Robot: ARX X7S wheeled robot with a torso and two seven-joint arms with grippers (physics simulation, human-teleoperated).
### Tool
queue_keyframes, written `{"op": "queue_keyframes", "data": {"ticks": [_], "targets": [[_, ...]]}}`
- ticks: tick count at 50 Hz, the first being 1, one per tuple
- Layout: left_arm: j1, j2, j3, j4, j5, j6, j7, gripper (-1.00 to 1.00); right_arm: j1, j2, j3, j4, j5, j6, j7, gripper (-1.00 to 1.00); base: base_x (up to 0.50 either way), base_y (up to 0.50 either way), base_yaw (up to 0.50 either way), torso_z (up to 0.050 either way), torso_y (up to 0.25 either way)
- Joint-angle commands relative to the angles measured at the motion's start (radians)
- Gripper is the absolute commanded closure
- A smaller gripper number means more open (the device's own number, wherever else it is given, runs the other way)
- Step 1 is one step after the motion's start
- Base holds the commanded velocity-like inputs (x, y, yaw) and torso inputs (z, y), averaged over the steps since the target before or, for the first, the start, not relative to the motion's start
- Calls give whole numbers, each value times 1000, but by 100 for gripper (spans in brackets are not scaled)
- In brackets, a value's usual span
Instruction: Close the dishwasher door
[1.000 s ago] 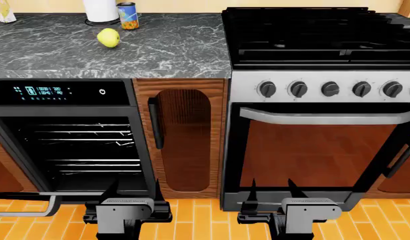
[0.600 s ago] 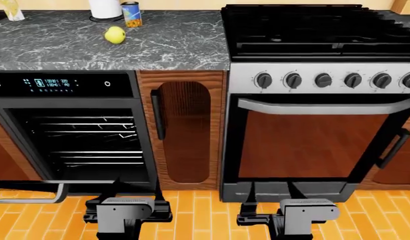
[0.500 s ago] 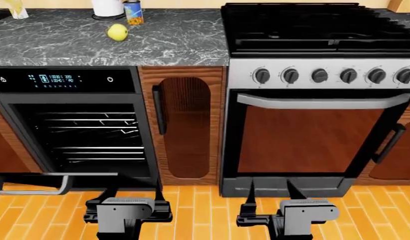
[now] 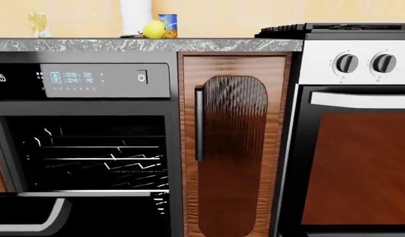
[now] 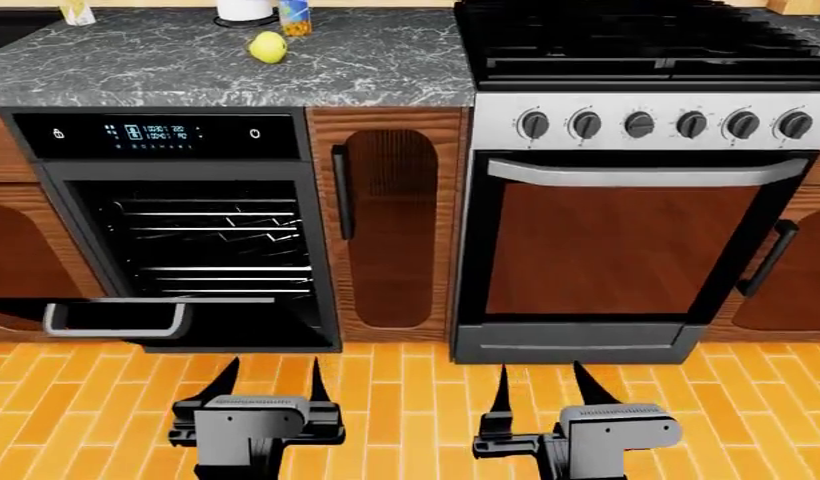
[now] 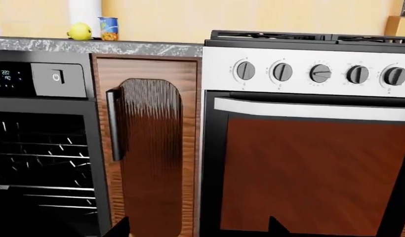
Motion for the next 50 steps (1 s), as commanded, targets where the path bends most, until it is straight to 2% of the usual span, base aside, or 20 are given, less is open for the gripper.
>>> {"op": "queue_keyframes", "data": {"ticks": [1, 50], "targets": [[-4, -15, 14, -5, -14, 5, -14, -100, -11, 14, -19, 0, 2, -59, 14, -100, 0, 500, 0, 0, 0], [-17, -56, 64, -21, -50, 12, -56, -100, -12, 56, -66, -8, 35, -63, 49, -100, 0, 500, 0, 0, 0]]}}
